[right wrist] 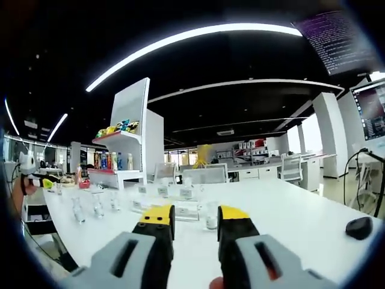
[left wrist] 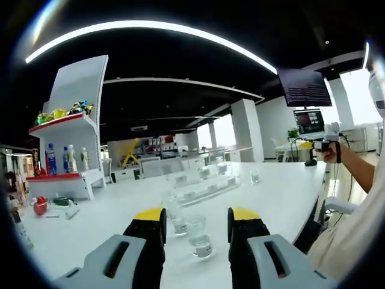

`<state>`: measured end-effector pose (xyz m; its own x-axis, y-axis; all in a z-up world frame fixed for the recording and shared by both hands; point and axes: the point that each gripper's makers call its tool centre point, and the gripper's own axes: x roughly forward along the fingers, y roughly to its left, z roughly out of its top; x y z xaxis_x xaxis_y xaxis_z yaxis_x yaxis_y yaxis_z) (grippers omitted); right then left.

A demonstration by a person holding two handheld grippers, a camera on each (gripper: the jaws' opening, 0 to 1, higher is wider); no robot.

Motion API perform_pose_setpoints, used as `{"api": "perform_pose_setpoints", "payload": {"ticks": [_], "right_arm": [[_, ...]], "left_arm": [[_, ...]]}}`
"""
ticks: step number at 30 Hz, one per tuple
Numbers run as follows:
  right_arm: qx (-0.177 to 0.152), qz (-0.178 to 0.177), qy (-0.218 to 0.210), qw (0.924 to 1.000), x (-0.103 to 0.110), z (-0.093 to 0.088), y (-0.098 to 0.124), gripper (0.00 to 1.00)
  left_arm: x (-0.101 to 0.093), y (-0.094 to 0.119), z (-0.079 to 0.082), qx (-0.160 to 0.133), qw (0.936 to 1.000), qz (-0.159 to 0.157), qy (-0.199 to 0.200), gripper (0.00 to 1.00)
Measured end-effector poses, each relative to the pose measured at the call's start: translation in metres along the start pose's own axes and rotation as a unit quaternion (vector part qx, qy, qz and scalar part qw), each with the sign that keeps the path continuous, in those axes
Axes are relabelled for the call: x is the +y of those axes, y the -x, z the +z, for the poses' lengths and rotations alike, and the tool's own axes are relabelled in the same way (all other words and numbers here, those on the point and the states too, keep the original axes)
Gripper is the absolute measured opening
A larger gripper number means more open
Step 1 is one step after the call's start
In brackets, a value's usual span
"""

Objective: Identify the label on the chemical reagent bottle, grasp the chemical reagent bottle, and place it in the designated position on the reagent rack

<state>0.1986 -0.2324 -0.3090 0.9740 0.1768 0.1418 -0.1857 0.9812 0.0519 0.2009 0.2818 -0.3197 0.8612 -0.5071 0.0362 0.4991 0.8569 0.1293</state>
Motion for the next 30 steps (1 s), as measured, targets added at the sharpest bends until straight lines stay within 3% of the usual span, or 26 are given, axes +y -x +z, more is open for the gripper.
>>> {"api": "perform_pose_setpoints", "payload": {"ticks": [30], "right_arm": [[-0.002, 0.017, 0.014, 0.9998, 0.0025, -0.0006, 0.0028, 0.28]], "left_arm": [[-0.0033, -0.0019, -0.0078, 0.01, 0.9999, -0.007, -0.001, 0.41]]}}
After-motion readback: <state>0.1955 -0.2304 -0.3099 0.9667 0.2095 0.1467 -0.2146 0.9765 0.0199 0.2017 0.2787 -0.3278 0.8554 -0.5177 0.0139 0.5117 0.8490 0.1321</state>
